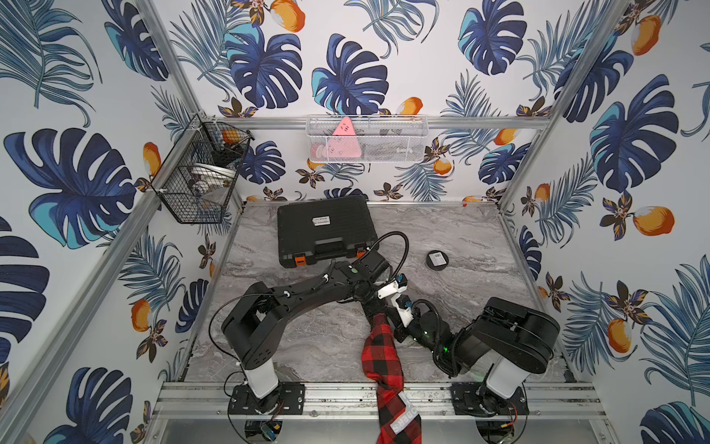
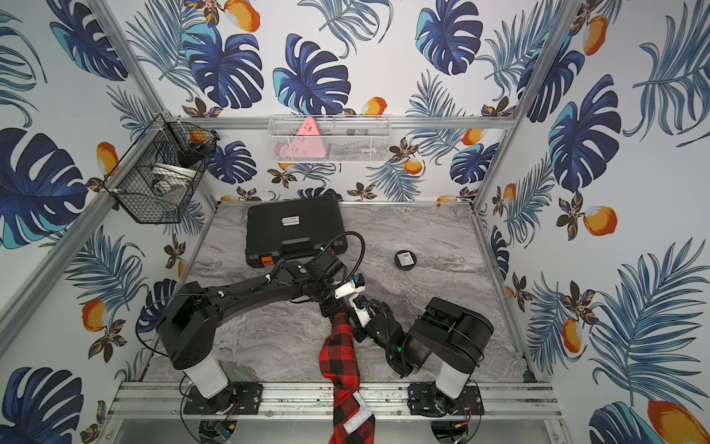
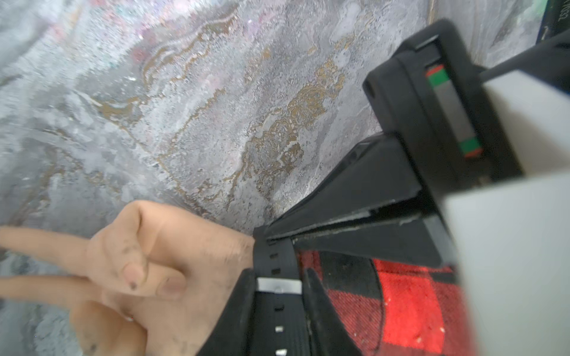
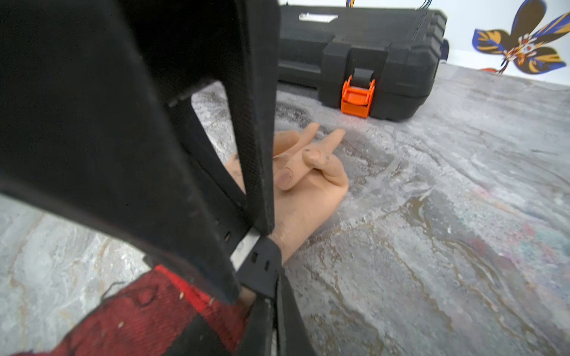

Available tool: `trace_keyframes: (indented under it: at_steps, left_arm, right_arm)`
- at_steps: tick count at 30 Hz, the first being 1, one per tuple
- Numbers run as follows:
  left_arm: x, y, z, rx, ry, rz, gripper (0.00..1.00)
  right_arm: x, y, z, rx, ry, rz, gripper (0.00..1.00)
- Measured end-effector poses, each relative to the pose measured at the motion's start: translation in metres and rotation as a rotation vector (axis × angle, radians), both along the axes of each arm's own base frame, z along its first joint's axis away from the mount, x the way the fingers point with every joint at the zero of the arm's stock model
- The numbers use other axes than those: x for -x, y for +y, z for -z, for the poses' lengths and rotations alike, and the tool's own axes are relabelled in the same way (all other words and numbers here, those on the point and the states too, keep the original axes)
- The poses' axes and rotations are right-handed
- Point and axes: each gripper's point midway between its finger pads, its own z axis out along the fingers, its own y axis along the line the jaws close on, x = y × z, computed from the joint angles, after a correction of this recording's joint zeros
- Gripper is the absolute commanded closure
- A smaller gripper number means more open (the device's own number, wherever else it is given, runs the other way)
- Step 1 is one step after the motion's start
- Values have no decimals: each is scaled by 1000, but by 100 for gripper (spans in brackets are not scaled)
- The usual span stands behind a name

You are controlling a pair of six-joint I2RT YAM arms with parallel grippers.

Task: Take off the watch
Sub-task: Untie the watch from the hand.

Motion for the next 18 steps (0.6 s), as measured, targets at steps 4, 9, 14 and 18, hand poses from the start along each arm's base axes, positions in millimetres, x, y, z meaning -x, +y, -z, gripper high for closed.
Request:
trace_keyframes:
  at_steps: [4, 9, 14, 18]
  left_arm:
    - [0, 3, -7, 12, -18, -5, 81]
    - [1, 8, -15, 49, -29, -13, 80]
    - [1, 15, -20, 77, -34, -28, 79]
    - [4, 22, -23, 84, -33, -36, 78]
  right_arm:
    - [0, -1, -7, -41, -28, 7, 100]
    - [0, -1, -17, -85, -57, 8, 100]
    - [0, 0, -19, -97, -64, 8, 100]
    - [-1, -1, -19, -100, -62, 13, 100]
